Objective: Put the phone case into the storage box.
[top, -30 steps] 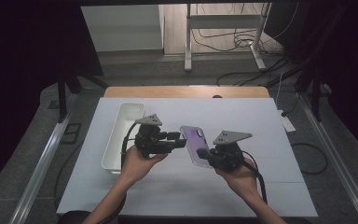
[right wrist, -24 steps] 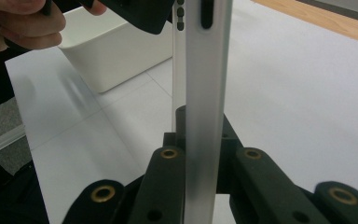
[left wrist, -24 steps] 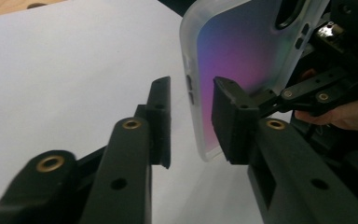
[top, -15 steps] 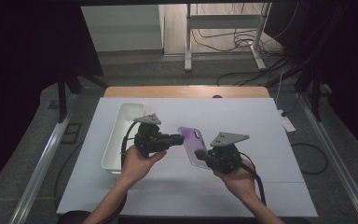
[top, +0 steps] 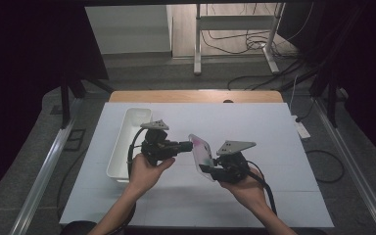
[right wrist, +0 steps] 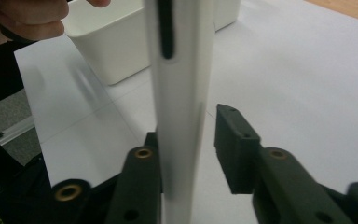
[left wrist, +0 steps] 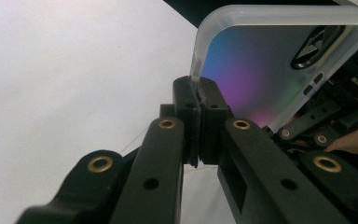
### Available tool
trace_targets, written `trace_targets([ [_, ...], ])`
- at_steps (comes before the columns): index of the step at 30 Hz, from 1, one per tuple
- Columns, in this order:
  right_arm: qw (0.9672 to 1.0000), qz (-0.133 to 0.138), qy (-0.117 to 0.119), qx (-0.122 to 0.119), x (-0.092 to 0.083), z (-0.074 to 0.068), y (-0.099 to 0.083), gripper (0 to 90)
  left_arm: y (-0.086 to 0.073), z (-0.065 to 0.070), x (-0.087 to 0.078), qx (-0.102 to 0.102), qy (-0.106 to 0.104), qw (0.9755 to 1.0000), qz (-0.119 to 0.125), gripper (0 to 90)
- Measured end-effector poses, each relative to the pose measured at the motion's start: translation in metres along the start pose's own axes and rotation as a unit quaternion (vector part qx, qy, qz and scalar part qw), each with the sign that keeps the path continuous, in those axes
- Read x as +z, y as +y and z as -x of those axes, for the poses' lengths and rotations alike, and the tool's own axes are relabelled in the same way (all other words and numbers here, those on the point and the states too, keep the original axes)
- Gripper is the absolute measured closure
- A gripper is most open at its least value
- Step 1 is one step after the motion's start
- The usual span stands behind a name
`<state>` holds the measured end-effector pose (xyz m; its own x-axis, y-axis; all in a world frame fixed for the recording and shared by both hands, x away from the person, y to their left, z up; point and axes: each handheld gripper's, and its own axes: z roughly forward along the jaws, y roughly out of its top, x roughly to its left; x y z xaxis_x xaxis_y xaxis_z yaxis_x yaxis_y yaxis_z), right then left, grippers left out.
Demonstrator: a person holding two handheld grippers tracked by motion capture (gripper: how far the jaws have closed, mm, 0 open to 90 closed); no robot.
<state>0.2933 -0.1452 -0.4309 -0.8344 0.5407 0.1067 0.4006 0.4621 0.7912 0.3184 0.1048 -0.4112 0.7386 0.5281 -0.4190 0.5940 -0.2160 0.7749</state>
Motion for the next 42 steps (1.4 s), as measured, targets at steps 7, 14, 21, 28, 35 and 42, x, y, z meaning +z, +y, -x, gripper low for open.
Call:
trace_targets([
  [7,1.0,-0.003,0.006,-0.001,0.003,-0.001,0.0,53.2,-0.001,0.005,0.004,0.01,0.016,0.9998,-0.005,88.6],
  [14,0.9999,-0.005,0.012,0.0,0.008,-0.003,0.0,40.5,-0.001,0.006,0.006,0.01,0.02,0.9997,-0.007,88.6],
  [21,0.9999,0.005,0.013,-0.003,0.008,-0.004,0.001,28.9,-0.001,0.005,0.005,0.013,0.032,0.9994,-0.01,88.6],
  [28,0.9999,-0.002,0.015,0.0,0.007,-0.002,-0.001,22.8,-0.002,0.003,0.004,0.025,0.052,0.9981,-0.019,88.5],
  [35,0.9999,-0.002,0.011,-0.004,0.003,-0.003,-0.003,18.0,-0.001,0.001,-0.001,0.031,0.074,0.9967,-0.016,88.5],
  [42,0.9999,0.002,0.01,0.006,-0.004,0.001,-0.005,16.0,0.0,-0.003,-0.009,0.028,0.084,0.996,-0.013,88.5],
])
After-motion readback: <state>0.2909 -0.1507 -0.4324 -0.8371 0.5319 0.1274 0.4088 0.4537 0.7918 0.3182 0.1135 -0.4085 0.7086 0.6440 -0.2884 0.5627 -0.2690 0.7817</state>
